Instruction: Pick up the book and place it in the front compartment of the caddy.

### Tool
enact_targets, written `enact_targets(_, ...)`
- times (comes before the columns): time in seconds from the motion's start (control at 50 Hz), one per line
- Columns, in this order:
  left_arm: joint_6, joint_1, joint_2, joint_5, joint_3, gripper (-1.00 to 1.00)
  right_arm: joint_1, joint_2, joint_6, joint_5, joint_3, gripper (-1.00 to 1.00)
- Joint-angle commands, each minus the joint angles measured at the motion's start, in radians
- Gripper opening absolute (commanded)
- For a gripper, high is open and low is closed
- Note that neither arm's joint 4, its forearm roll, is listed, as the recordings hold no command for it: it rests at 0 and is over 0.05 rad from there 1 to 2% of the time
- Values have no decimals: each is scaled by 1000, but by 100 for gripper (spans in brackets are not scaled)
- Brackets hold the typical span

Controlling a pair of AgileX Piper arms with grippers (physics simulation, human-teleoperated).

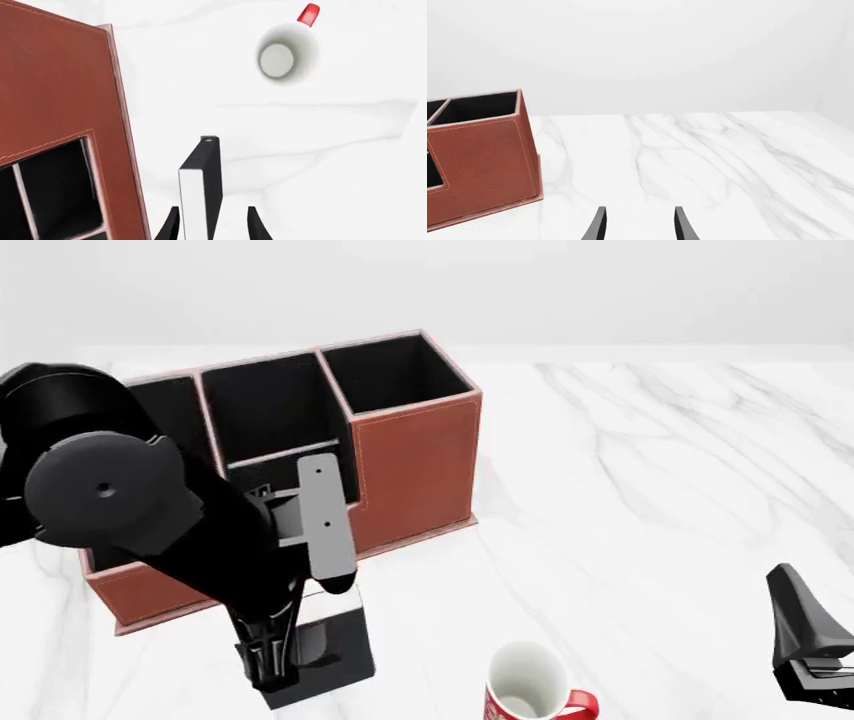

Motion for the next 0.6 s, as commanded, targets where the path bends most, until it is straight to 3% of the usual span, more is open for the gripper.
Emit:
enact_targets(0.02, -8, -18, -109, 36, 27, 100, 6, 6, 1, -3, 1, 100)
enact_targets(0.6, 39, 47, -156, 46, 44, 100, 6, 6, 1, -3, 1, 100)
